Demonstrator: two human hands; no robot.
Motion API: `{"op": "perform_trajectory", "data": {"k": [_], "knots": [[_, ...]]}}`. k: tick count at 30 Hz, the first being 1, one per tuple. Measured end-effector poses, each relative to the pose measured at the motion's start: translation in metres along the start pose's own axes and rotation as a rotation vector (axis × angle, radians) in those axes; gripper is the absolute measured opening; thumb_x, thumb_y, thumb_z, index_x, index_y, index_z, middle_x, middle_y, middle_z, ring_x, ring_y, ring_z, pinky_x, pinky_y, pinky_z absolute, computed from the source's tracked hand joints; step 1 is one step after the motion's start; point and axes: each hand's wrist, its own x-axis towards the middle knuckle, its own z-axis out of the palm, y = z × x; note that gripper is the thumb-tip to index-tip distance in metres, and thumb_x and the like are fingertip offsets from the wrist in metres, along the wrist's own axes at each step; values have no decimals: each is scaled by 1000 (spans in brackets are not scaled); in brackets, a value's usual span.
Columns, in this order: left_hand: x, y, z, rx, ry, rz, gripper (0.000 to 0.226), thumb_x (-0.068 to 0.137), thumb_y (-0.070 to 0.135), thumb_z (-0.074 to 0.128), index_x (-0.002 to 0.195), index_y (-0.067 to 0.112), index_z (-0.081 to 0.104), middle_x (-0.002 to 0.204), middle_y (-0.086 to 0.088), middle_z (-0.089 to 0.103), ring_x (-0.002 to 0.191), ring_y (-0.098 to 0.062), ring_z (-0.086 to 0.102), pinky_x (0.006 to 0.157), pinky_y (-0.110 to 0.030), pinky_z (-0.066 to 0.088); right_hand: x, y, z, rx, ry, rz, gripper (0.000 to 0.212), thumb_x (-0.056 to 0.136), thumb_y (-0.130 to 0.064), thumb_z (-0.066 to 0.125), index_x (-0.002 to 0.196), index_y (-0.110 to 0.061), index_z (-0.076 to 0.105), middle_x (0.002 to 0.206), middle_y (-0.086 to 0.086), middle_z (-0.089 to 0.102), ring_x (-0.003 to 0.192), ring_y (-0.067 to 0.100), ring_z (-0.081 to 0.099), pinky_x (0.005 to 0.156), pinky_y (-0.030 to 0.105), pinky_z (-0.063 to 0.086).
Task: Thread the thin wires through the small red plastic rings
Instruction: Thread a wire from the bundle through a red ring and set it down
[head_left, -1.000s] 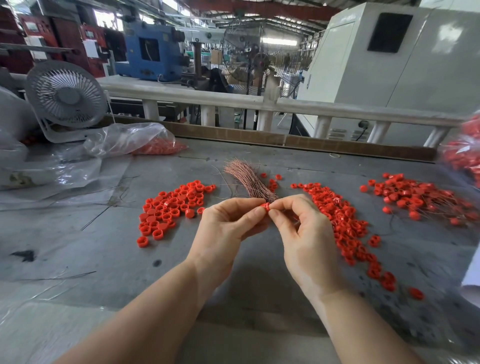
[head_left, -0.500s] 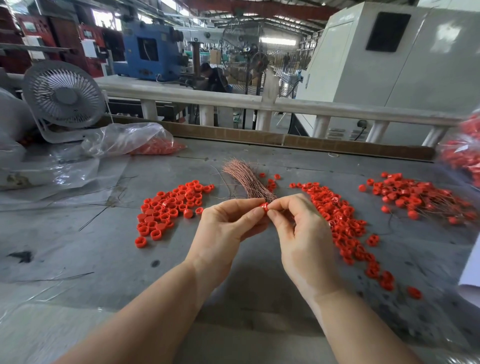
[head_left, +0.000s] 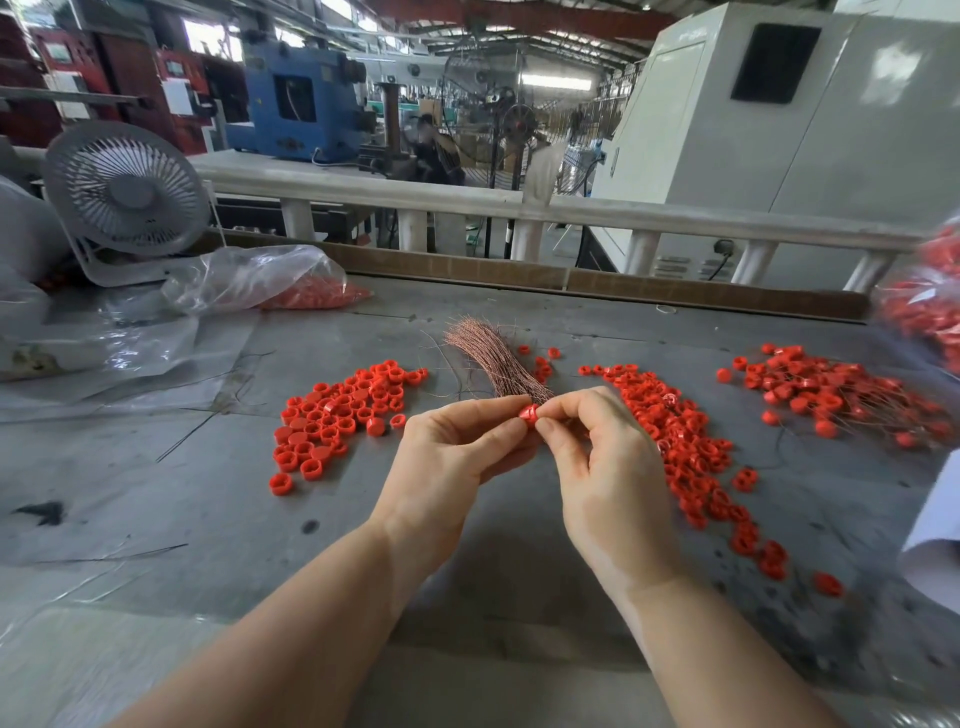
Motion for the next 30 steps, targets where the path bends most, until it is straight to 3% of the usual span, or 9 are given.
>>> {"op": "perform_trajectory", "data": {"k": [24, 30], "knots": [[1, 1, 0, 28, 21, 35, 17, 64, 13, 66, 75, 22, 77, 76, -3, 74, 70, -10, 69, 63, -17, 53, 1, 0, -1, 9, -16, -7, 5, 85, -5, 63, 82, -9, 63, 82, -1, 60, 80, 21, 59, 72, 38, 50], [0, 0, 2, 97, 69, 83, 23, 78, -4, 63, 77, 16, 75, 77, -5, 74, 71, -13, 69, 65, -19, 54, 0, 2, 0, 4, -14, -14, 4, 84, -9, 60, 81, -9, 63, 81, -2, 59, 79, 19, 59, 72, 33, 46]]}}
